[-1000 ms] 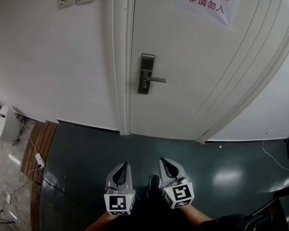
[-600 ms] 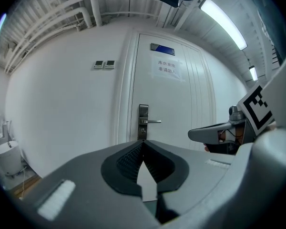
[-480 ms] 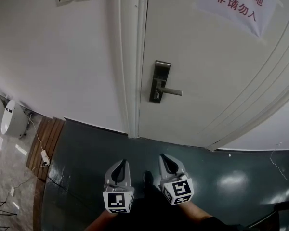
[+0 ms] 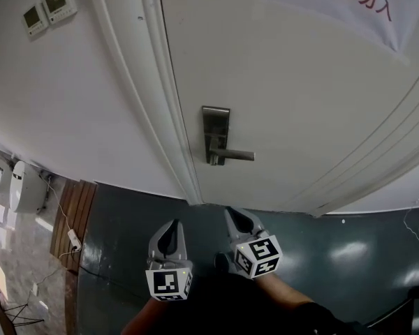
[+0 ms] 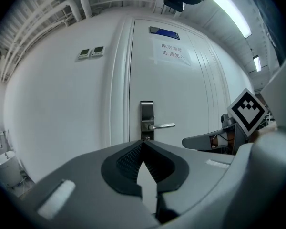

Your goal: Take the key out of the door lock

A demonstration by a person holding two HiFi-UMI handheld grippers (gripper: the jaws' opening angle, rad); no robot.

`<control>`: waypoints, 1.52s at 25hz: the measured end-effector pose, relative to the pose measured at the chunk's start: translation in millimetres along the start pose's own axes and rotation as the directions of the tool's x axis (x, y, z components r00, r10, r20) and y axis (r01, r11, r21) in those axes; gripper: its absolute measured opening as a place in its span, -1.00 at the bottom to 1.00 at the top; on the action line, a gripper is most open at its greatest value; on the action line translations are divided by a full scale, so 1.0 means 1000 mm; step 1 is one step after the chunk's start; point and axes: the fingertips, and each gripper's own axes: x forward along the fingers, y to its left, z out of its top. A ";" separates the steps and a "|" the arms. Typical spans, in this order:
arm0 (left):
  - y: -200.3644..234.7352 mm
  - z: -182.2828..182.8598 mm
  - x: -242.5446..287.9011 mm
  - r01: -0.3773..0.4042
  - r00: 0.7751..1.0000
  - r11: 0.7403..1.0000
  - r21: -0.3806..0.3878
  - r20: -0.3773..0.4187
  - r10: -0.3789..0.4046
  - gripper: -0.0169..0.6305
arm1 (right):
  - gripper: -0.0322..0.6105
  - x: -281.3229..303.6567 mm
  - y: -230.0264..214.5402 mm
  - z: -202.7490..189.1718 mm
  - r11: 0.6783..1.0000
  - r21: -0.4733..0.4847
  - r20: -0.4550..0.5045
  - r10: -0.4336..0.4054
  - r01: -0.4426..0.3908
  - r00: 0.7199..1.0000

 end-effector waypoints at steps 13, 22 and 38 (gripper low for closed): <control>0.016 -0.002 0.095 0.191 0.981 0.981 0.032 -0.040 -0.190 -0.89 | -0.61 0.096 -0.035 0.001 0.868 0.479 0.012 0.139 -0.128 0.990; 0.038 0.000 0.131 0.290 0.956 0.956 0.038 -0.060 -0.288 -0.89 | -0.57 0.143 -0.061 -0.003 0.611 0.774 0.119 0.112 -0.163 0.987; 0.046 -0.005 0.151 0.348 0.935 0.937 0.037 -0.090 -0.343 -0.89 | -0.82 0.168 -0.082 0.006 0.474 0.841 0.252 0.082 -0.260 0.964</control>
